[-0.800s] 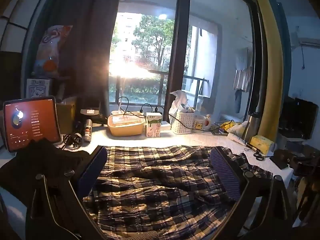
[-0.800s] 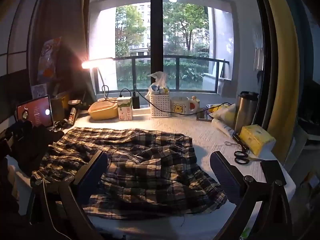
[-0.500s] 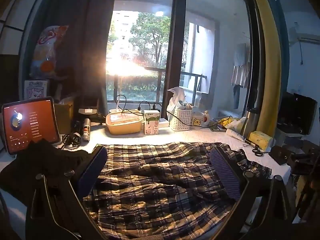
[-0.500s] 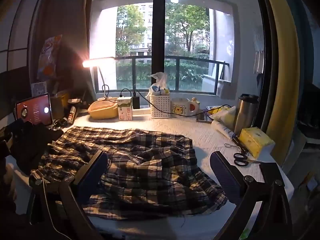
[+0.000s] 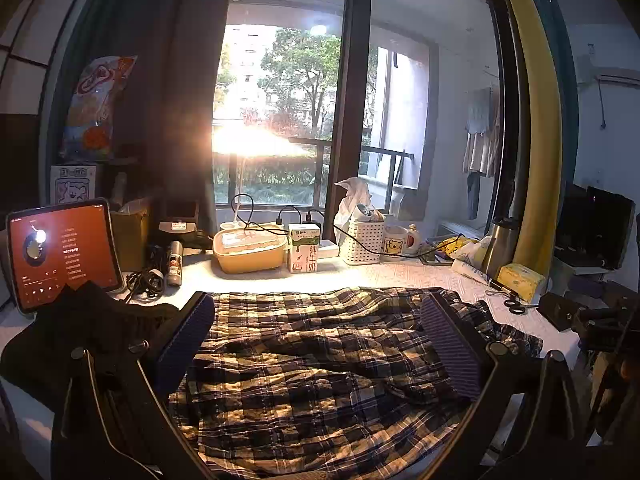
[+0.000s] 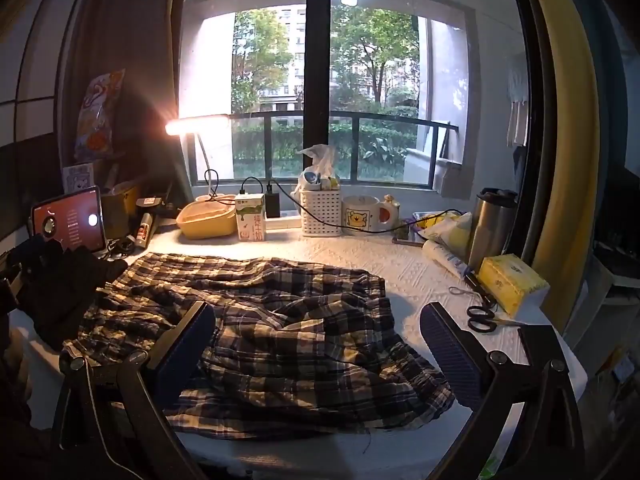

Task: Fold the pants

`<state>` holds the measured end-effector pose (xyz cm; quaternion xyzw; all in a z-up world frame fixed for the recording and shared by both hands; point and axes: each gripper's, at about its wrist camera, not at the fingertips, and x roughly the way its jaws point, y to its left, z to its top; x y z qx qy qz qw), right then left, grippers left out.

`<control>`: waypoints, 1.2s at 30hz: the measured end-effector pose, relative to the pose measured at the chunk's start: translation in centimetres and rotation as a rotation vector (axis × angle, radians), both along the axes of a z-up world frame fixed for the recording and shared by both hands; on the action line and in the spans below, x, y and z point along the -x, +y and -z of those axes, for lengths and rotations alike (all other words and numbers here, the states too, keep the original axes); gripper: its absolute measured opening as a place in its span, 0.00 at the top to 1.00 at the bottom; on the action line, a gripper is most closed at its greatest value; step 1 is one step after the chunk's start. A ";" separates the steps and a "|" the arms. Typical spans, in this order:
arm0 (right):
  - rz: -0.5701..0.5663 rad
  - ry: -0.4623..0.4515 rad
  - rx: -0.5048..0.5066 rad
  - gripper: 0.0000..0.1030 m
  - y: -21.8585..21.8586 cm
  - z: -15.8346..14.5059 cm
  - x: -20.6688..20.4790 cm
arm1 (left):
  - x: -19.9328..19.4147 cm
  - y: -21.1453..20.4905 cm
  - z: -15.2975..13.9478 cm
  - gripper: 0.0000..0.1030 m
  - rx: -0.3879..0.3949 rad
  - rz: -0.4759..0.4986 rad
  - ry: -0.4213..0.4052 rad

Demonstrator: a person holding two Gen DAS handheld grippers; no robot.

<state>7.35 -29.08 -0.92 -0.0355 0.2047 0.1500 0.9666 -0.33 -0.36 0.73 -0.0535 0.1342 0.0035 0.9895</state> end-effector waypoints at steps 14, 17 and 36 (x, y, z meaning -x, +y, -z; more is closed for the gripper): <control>0.004 -0.005 -0.002 0.00 -0.1 -0.1 0.2 | 0.0 0.0 -0.1 0.01 0.001 0.001 0.001; 0.003 -0.006 -0.002 0.00 -0.1 -0.1 0.2 | 0.1 0.0 0.0 0.01 0.001 -0.001 -0.001; 0.002 -0.002 0.000 0.00 -0.1 0.1 0.3 | 0.2 0.1 0.0 0.01 0.001 -0.002 -0.001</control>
